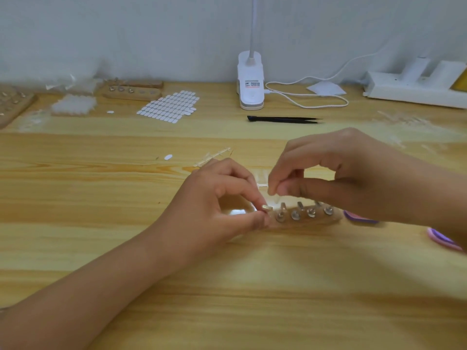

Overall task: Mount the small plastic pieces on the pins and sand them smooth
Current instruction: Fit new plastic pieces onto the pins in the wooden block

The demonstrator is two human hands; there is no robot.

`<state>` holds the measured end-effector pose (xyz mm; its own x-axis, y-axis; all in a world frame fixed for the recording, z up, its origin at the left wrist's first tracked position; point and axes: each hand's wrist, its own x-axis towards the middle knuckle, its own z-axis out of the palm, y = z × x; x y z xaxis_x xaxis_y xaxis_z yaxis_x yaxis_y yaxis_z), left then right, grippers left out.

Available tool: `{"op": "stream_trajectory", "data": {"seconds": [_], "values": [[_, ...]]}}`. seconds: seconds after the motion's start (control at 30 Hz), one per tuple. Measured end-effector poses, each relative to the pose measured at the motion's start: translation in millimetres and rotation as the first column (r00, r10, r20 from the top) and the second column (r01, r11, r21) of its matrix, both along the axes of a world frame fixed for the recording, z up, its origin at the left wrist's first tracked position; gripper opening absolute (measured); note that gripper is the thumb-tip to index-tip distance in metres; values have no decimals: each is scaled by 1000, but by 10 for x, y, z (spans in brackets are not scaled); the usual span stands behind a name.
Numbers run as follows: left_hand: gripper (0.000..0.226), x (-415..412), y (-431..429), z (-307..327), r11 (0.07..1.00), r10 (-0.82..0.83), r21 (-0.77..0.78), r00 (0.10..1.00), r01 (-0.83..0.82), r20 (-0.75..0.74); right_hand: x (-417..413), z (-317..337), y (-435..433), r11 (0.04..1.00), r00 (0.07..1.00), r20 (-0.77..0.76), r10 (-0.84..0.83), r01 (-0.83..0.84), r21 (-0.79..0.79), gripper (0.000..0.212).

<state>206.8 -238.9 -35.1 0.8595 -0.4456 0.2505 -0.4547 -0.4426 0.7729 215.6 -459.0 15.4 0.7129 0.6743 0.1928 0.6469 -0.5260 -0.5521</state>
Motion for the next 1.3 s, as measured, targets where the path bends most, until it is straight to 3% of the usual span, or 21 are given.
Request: {"op": "stream_trajectory", "data": {"seconds": [0.33, 0.87, 1.3], "values": [[13, -13, -11, 20, 997, -71, 14, 996, 72, -49, -5, -30, 69, 997, 997, -55, 62, -64, -31, 9], [12, 9, 6, 90, 996, -79, -47, 981, 71, -179, -25, -131, 161, 994, 987, -156, -48, 62, 90, 7], [12, 2, 8, 86, 998, -63, -24, 988, 60, -142, -23, -26, 57, 997, 995, -76, -70, 70, -12, 8]]}}
